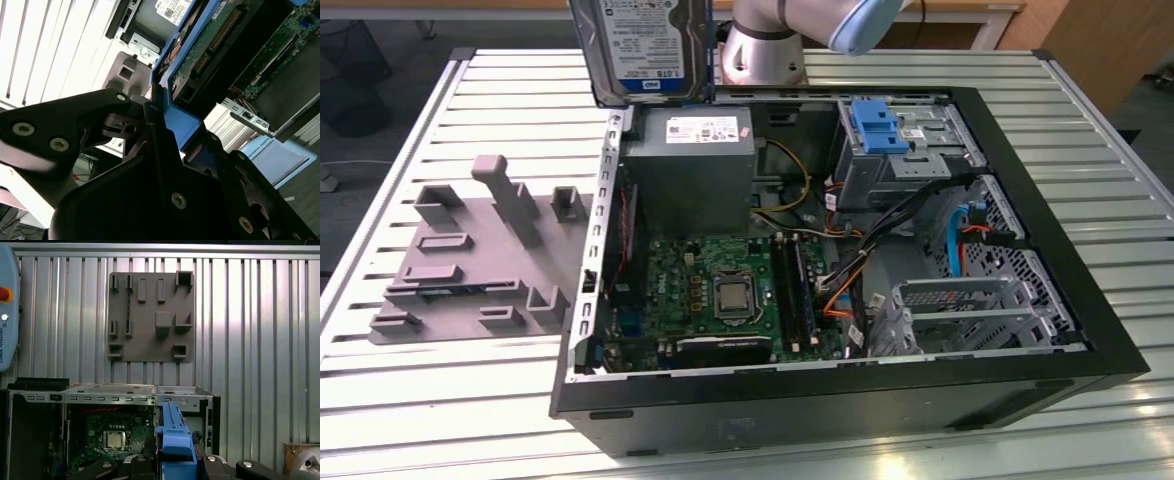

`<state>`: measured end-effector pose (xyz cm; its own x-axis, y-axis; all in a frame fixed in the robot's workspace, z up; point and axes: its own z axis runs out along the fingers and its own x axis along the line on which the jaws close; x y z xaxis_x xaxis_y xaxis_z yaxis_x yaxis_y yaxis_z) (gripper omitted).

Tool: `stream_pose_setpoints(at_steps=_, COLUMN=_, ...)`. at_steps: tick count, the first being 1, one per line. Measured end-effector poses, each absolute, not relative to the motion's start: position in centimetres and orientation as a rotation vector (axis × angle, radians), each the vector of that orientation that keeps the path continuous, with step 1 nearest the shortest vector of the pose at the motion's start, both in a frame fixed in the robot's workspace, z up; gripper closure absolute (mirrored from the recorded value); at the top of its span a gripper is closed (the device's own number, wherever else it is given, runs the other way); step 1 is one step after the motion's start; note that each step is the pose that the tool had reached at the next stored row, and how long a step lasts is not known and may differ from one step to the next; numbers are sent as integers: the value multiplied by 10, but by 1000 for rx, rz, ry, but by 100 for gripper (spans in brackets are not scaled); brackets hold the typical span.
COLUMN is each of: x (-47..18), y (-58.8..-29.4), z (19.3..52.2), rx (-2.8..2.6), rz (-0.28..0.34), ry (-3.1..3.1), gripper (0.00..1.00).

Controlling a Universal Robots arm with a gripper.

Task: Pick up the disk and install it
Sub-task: 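Pick up the disk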

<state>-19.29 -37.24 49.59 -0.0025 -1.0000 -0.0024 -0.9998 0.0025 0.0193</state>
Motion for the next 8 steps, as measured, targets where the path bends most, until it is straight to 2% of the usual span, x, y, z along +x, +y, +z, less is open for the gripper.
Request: stream_pose_setpoints(at_steps=8, x=-176, y=-373, z=496, rx=2210, rz=-24, ry=-2215, gripper=64)
